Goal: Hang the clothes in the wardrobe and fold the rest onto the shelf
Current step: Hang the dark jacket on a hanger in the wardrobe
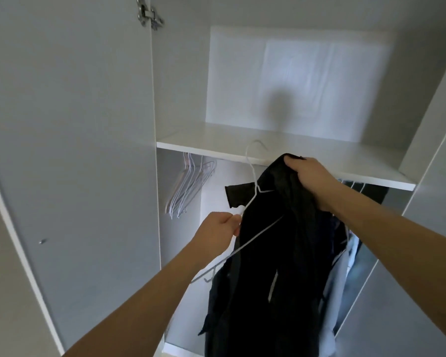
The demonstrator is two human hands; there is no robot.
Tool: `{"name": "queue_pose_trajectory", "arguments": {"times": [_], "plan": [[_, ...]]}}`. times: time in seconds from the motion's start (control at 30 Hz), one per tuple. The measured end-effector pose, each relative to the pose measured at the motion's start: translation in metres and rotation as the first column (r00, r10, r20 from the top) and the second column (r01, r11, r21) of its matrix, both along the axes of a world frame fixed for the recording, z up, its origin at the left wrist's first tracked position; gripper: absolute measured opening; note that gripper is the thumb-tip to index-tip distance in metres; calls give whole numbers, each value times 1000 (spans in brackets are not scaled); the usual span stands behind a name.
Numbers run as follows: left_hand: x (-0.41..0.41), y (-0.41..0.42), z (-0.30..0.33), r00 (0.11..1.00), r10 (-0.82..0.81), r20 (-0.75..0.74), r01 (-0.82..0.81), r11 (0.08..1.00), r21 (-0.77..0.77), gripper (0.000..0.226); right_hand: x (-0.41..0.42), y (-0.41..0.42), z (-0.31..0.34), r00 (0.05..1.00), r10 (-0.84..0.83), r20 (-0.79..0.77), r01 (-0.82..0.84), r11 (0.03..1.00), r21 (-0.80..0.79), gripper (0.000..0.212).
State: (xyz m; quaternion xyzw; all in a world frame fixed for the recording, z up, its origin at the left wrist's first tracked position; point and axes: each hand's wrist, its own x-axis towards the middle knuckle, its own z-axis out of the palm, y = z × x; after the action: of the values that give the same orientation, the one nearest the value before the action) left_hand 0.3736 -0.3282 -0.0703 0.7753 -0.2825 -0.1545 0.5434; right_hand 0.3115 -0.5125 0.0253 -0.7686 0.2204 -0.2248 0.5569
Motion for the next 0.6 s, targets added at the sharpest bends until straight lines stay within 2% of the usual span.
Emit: {"name": "queue_pose_trajectory", "arguments": {"times": [0.03,0.07,0.1,0.13,0.2,0.27,0.33,0.4,0.43,0.47,0.5,0.53,0.57,0.6], "plan": [[2,2,4,998,9,55,-7,999,-33,45,-1,3,3,1000,-7,-13,3,970,-245,31],[5,3,8,994,19,104,-12,998,-68,45,-2,7,4,999,-5,-32,-11,879,-477,30],[7,5,11,989,26,142,-12,995,-101,44,-3,9,5,998,18,-55,-49,768,-639,30],[10,6,13,986,30,163,-9,991,-133,44,-3,11,5,995,50,-92,-100,704,-703,30],[13,9,12,984,32,173,0,983,-184,44,-1,15,7,979,125,-163,-204,674,-710,27],[12,11,9,982,26,189,13,979,-201,44,6,17,11,964,146,-220,-264,594,-760,24],[14,14,9,973,43,228,-2,984,-180,43,12,21,15,953,148,-263,-301,530,-793,25],[18,18,10,919,108,379,-78,992,-96,36,16,24,17,957,128,-260,-289,483,-827,27],[20,21,10,829,169,533,-199,980,-1,30,17,25,17,965,120,-232,-261,468,-844,28],[23,24,6,684,237,690,-376,925,54,25,19,25,18,976,102,-193,-218,468,-856,29],[22,27,0,518,304,800,-534,845,25,28,20,25,19,986,82,-148,-170,482,-859,30],[18,29,-6,383,381,841,-602,794,-86,36,21,23,20,993,61,-106,-122,508,-852,31],[12,29,-16,296,474,829,-584,776,-236,41,23,21,20,997,34,-70,-77,539,-839,33],[4,27,-29,282,543,791,-523,778,-347,42,24,18,22,999,3,-45,-39,568,-822,35]]}}
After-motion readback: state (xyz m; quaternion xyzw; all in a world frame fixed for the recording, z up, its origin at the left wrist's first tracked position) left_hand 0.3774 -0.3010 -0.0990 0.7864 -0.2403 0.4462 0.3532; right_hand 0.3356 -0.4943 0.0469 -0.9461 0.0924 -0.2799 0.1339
